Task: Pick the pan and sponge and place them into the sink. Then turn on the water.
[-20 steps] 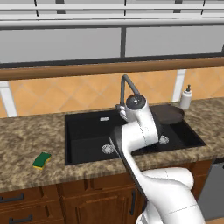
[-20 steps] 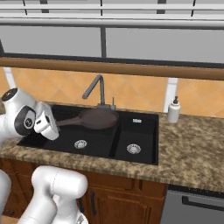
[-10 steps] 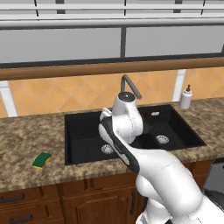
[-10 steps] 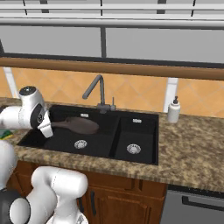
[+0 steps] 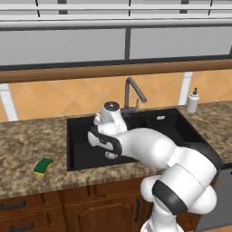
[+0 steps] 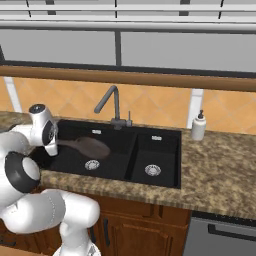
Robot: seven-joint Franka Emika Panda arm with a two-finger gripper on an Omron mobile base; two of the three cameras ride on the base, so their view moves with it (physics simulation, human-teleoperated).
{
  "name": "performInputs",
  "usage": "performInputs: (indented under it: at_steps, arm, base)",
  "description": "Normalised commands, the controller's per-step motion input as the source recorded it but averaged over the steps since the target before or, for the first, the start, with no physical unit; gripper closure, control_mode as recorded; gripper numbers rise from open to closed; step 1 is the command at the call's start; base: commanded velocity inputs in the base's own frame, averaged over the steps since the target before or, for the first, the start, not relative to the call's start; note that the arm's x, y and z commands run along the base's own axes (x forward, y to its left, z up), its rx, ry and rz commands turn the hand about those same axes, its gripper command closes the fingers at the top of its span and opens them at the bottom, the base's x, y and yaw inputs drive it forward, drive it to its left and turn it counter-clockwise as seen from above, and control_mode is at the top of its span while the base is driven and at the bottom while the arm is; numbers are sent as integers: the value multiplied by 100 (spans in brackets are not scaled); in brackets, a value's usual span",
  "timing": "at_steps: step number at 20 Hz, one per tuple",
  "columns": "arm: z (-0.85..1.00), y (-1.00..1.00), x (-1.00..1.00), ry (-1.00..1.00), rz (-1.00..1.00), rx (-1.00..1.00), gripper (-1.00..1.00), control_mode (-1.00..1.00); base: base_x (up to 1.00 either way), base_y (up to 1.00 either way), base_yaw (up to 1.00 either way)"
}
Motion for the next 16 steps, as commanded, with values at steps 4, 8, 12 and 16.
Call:
performInputs:
  at_steps: [4,8,12,16]
  arm:
    - [-36,15,46,12,-35,0,100,-100]
    - [-38,-4,32,14,-21,0,100,-100]
    - [-30,-11,29,12,-13,0,100,-100]
    - [-31,-5,47,1,-7,0,100,-100]
  base:
    - [0,0,0]
    - [0,0,0]
    - [0,0,0]
    - [0,0,0]
